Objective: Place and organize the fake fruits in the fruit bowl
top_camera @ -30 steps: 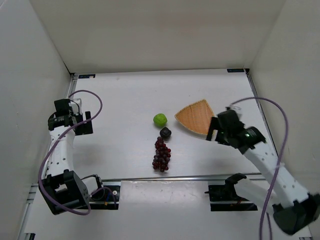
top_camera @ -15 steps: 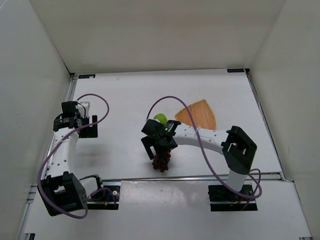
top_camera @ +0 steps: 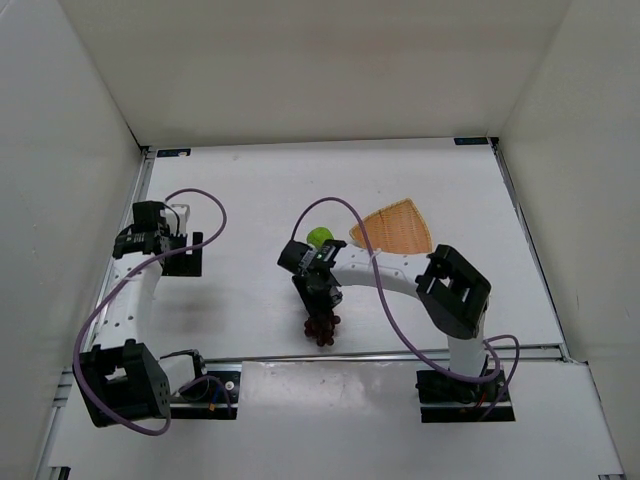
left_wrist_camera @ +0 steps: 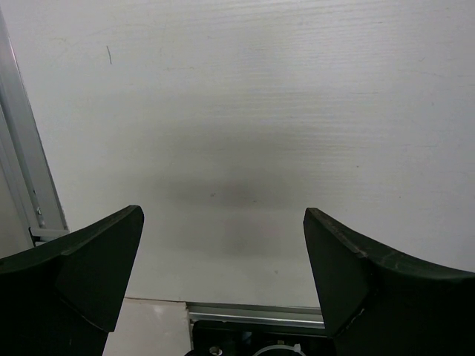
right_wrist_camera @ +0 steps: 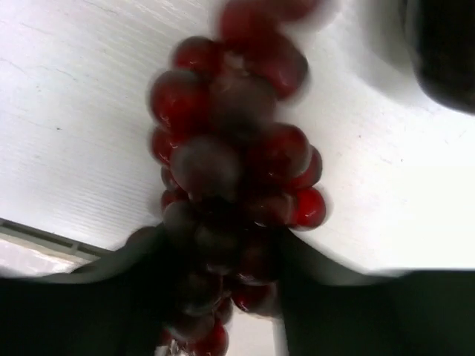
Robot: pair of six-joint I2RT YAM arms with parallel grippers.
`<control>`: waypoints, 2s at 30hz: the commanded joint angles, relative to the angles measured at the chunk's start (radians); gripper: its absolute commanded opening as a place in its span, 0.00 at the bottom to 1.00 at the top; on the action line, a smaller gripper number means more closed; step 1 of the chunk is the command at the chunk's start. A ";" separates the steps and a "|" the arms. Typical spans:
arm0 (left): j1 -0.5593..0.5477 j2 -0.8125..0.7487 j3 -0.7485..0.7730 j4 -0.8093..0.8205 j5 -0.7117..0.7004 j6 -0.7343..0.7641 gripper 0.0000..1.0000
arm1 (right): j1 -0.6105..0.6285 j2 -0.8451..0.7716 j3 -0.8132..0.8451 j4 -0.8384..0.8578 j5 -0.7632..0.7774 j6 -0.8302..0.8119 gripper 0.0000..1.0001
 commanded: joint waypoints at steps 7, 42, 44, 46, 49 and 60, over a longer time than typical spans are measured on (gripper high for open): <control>-0.058 0.009 0.033 -0.035 0.024 0.004 1.00 | -0.039 -0.302 -0.037 -0.036 0.023 -0.027 0.34; -0.832 1.078 1.114 -0.156 0.073 0.099 1.00 | -0.931 -0.253 0.207 -0.061 -0.147 -0.254 0.99; -0.832 1.089 1.104 -0.167 0.112 0.110 1.00 | -0.944 -0.273 0.207 -0.061 -0.147 -0.254 0.99; -0.832 1.098 1.085 -0.176 0.113 0.110 1.00 | -0.944 -0.287 0.207 -0.061 -0.147 -0.254 0.99; -0.832 1.108 1.074 -0.176 0.102 0.110 0.90 | -0.955 -0.305 0.207 -0.061 -0.147 -0.254 0.99; -0.832 1.017 1.064 -0.233 0.027 0.121 0.39 | -0.964 -0.359 0.125 -0.039 -0.157 -0.245 0.99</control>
